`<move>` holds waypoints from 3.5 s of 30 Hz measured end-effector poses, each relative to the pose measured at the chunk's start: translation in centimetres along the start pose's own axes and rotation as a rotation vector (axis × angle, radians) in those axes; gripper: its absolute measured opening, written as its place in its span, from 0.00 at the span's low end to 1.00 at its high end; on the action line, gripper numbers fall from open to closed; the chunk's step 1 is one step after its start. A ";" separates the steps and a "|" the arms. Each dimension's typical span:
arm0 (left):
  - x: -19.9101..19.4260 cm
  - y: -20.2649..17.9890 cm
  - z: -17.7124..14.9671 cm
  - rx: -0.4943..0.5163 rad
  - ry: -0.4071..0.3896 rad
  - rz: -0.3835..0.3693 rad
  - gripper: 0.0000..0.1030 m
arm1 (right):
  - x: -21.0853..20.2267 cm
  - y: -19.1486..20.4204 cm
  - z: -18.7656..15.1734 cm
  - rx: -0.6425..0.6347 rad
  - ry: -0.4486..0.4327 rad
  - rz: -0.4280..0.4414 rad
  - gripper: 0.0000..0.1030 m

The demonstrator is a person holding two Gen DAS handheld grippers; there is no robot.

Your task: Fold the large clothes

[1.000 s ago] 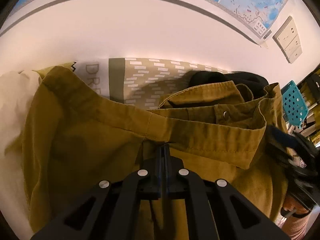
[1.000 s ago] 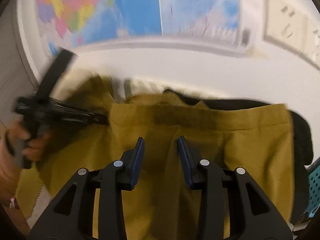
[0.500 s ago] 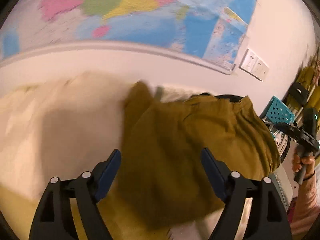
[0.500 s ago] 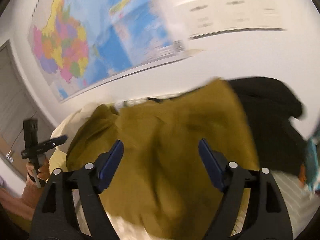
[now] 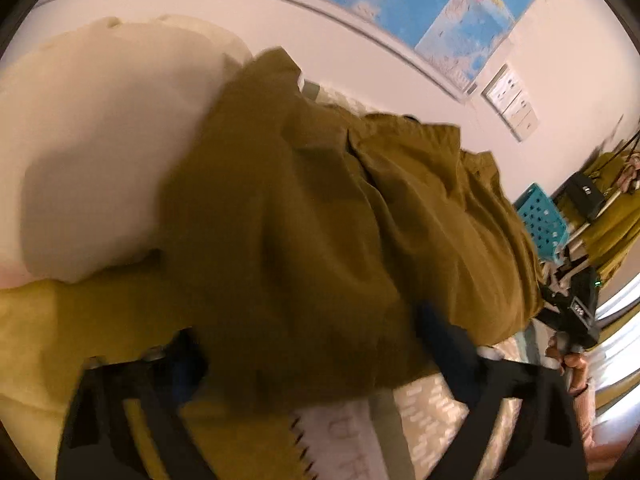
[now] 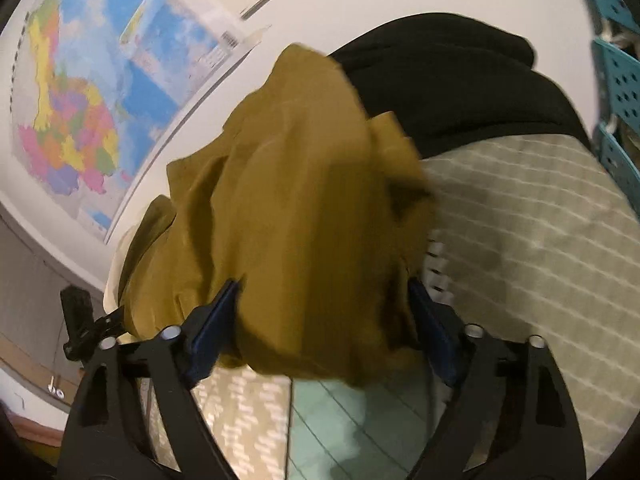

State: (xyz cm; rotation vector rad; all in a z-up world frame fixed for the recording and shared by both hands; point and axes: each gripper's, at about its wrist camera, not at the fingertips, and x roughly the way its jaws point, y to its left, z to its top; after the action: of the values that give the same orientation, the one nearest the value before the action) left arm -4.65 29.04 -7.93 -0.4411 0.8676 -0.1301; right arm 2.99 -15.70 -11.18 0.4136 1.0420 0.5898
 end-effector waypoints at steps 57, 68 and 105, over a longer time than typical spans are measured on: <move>0.1 -4.2 0.5 0.317 0.016 0.382 0.22 | 3.1 5.7 2.6 -0.362 0.118 -0.334 0.04; -1.2 -5.3 0.3 0.346 -0.050 0.405 0.44 | -2.5 8.8 2.3 -0.374 -0.035 -0.237 0.37; -4.1 -2.4 -0.2 0.254 -0.075 0.282 0.70 | -2.3 10.8 0.7 -0.389 0.011 -0.122 0.46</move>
State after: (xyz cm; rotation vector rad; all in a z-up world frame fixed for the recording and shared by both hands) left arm -7.24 28.01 -4.15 -0.0829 0.8183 0.0364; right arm -0.05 -8.87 -3.02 0.0053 0.9290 0.6676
